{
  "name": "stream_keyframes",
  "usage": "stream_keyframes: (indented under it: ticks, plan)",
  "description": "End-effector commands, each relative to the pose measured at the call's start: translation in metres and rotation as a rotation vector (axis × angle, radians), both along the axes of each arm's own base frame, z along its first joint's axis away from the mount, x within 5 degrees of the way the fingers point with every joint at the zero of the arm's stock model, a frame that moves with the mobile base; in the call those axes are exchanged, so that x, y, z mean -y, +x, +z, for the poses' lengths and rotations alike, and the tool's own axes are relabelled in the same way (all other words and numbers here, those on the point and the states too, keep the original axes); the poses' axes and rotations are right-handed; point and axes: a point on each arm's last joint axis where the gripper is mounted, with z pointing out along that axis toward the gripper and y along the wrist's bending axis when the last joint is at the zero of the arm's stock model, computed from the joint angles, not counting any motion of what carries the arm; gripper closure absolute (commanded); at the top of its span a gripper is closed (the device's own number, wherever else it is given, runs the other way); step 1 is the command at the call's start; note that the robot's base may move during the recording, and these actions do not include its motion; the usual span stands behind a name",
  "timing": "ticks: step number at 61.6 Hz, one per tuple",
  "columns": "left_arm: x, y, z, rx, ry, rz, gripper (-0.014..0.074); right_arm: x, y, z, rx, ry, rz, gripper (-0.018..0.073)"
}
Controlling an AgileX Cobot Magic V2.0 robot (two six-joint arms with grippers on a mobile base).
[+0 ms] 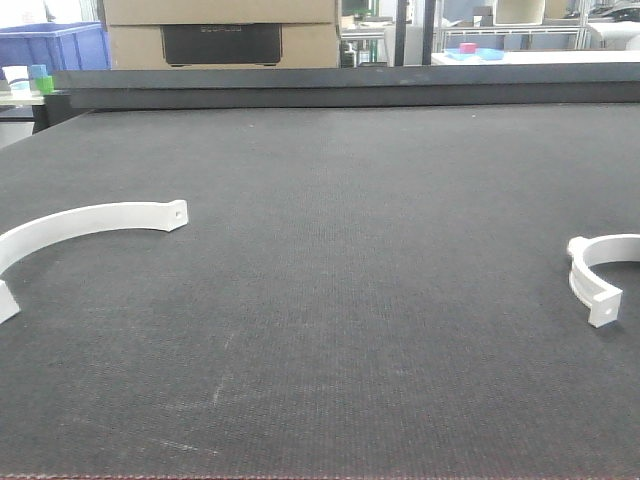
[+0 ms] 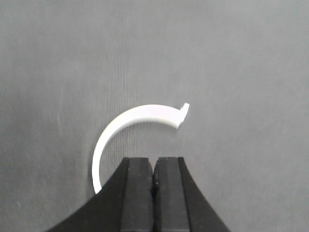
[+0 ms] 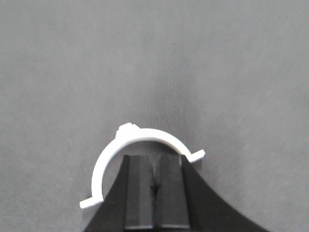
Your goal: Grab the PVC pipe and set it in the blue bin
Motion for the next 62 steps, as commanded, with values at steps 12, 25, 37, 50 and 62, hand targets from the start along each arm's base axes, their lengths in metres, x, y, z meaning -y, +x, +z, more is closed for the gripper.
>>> stream_keyframes:
  ticks: [12,25,37,50,62]
  plan:
    - [0.004,0.018,-0.027,-0.149,-0.047,-0.002,0.0708,-0.002,0.028,-0.031,-0.13,-0.006,-0.005,0.0728]
    - [0.005,0.024,-0.038,-0.21,-0.052,-0.006,0.0708,-0.002,0.045,-0.04,-0.093,0.0,-0.021,0.0728]
    - [0.005,0.024,-0.038,-0.21,-0.052,-0.006,0.0708,-0.016,0.059,-0.053,-0.177,0.146,-0.046,0.0711]
    - [0.005,0.024,-0.038,-0.21,-0.052,-0.006,0.0708,-0.048,0.067,-0.063,-0.308,0.096,-0.101,0.0699]
    - [0.005,0.024,-0.038,-0.21,-0.052,-0.006,0.0708,-0.069,0.074,-0.069,-0.372,0.051,-0.184,0.0699]
